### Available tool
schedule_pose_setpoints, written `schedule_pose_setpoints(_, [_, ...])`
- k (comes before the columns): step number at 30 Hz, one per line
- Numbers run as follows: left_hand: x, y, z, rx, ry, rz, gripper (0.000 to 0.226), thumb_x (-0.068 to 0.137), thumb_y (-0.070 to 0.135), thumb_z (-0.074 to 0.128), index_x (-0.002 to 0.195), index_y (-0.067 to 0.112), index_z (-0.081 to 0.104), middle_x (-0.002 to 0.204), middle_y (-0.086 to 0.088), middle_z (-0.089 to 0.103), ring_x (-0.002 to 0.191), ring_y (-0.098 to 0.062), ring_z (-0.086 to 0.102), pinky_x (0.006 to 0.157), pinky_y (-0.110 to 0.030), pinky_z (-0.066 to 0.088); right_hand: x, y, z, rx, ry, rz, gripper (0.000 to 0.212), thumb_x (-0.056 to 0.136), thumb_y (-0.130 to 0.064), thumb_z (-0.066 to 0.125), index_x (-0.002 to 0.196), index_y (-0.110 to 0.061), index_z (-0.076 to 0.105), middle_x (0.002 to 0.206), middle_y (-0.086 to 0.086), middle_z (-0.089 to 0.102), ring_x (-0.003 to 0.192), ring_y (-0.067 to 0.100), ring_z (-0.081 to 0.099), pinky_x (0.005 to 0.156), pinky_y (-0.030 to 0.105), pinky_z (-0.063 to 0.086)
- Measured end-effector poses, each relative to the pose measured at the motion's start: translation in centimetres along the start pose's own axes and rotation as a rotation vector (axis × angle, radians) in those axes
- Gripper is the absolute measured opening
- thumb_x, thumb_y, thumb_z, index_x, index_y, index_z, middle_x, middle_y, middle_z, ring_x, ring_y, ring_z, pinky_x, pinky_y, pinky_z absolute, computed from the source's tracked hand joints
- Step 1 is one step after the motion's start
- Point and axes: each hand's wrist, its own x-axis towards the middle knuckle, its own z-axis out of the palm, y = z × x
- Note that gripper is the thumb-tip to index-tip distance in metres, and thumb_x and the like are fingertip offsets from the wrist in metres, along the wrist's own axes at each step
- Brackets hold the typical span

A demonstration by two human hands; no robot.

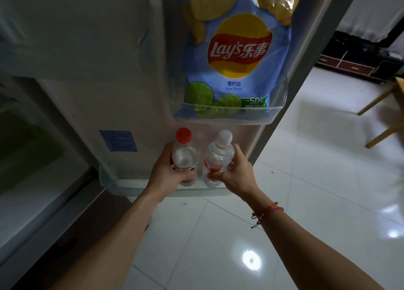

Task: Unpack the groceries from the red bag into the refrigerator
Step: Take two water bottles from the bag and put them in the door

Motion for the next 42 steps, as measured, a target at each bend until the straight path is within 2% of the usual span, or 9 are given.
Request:
schedule_pose_setpoints(4, [0.2, -0.4, 1.0, -0.008, -0.001, -0.036, 0.076, 0.056, 0.007, 0.087, 0.117, 0.039, 0.054, 0.108, 0.014, 0.069, 0.102, -0.007, 0.066, 0.089, -0.032, 0.055, 0.0, 0.8, 0.2, 0.002, 0.022, 0.022, 0.081, 0.057, -0.013, 0.094, 0.125, -0.027, 0.053, 0.107, -0.011, 0.068, 0.098, 0.016, 0.066, 0.08, 0.02, 0.048])
schedule_pose_setpoints(11, [0.5, -1.0, 1.8, 0.001, -0.004, -0.072, 0.072, 0.06, 0.002, 0.087, 0.113, 0.04, 0.055, 0.105, 0.014, 0.07, 0.098, -0.004, 0.067, 0.083, -0.025, 0.054, 0.4, 1.9, 0.5, 0.011, -0.012, 0.072, 0.084, 0.059, -0.009, 0.094, 0.129, -0.024, 0.051, 0.113, -0.008, 0.066, 0.105, 0.019, 0.064, 0.09, 0.028, 0.05])
schedule_pose_setpoints(16, [0.8, -1.8, 2.2, 0.034, -0.014, -0.098, 0.075, 0.059, 0.005, 0.088, 0.118, 0.038, 0.054, 0.107, 0.013, 0.069, 0.1, -0.006, 0.066, 0.086, -0.03, 0.056, 0.5, 2.1, 0.5, 0.027, -0.032, 0.086, 0.084, 0.061, -0.005, 0.093, 0.132, -0.021, 0.05, 0.114, -0.006, 0.064, 0.105, 0.019, 0.063, 0.09, 0.028, 0.05])
schedule_pose_setpoints(20, [0.7, -1.9, 2.4, 0.064, -0.032, -0.109, 0.075, 0.061, 0.006, 0.088, 0.117, 0.04, 0.054, 0.105, 0.015, 0.068, 0.097, -0.002, 0.066, 0.08, -0.022, 0.054, 0.8, 1.9, 0.2, 0.029, -0.069, 0.101, 0.087, 0.063, -0.004, 0.092, 0.136, -0.021, 0.048, 0.112, -0.008, 0.061, 0.103, 0.015, 0.059, 0.086, 0.024, 0.044])
schedule_pose_setpoints(26, [0.7, -1.8, 2.3, 0.097, -0.045, -0.102, 0.078, 0.062, 0.004, 0.088, 0.123, 0.038, 0.052, 0.107, 0.017, 0.067, 0.098, 0.002, 0.064, 0.071, -0.008, 0.051, 0.9, 2.2, 0.3, 0.037, -0.067, 0.119, 0.086, 0.064, -0.001, 0.091, 0.136, -0.02, 0.048, 0.116, -0.005, 0.062, 0.108, 0.019, 0.061, 0.095, 0.033, 0.051])
schedule_pose_setpoints(28, [0.7, -1.8, 2.2, 0.109, -0.039, -0.092, 0.078, 0.064, 0.004, 0.088, 0.125, 0.036, 0.052, 0.108, 0.018, 0.066, 0.099, 0.003, 0.062, 0.072, -0.007, 0.049, 1.0, 2.3, 0.4, 0.044, -0.074, 0.122, 0.086, 0.064, -0.001, 0.09, 0.136, -0.02, 0.047, 0.117, -0.005, 0.062, 0.11, 0.02, 0.061, 0.096, 0.032, 0.05])
schedule_pose_setpoints(33, [0.8, -2.2, 2.0, 0.097, -0.037, -0.1, 0.082, 0.064, 0.008, 0.089, 0.129, 0.038, 0.05, 0.111, 0.019, 0.066, 0.101, 0.003, 0.062, 0.08, -0.014, 0.048, 1.2, 2.5, 0.5, 0.031, -0.071, 0.126, 0.088, 0.064, -0.002, 0.09, 0.138, -0.02, 0.045, 0.117, -0.006, 0.061, 0.113, 0.021, 0.061, 0.093, 0.03, 0.049])
schedule_pose_setpoints(38, [0.6, -2.5, 2.0, 0.096, -0.025, -0.103, 0.077, 0.065, 0.011, 0.09, 0.126, 0.035, 0.05, 0.112, 0.018, 0.065, 0.102, 0.004, 0.062, 0.078, -0.011, 0.049, 1.3, 2.4, 0.6, 0.015, -0.076, 0.134, 0.09, 0.065, -0.002, 0.091, 0.139, -0.019, 0.042, 0.121, -0.004, 0.059, 0.116, 0.024, 0.06, 0.097, 0.034, 0.05])
schedule_pose_setpoints(42, [0.4, -2.3, 1.8, 0.1, -0.033, -0.104, 0.079, 0.065, 0.013, 0.091, 0.128, 0.035, 0.048, 0.116, 0.018, 0.063, 0.106, 0.003, 0.059, 0.081, -0.015, 0.048, 1.3, 2.2, 0.5, -0.004, -0.092, 0.131, 0.092, 0.065, -0.006, 0.091, 0.14, -0.019, 0.039, 0.12, -0.005, 0.058, 0.115, 0.024, 0.059, 0.091, 0.03, 0.048])
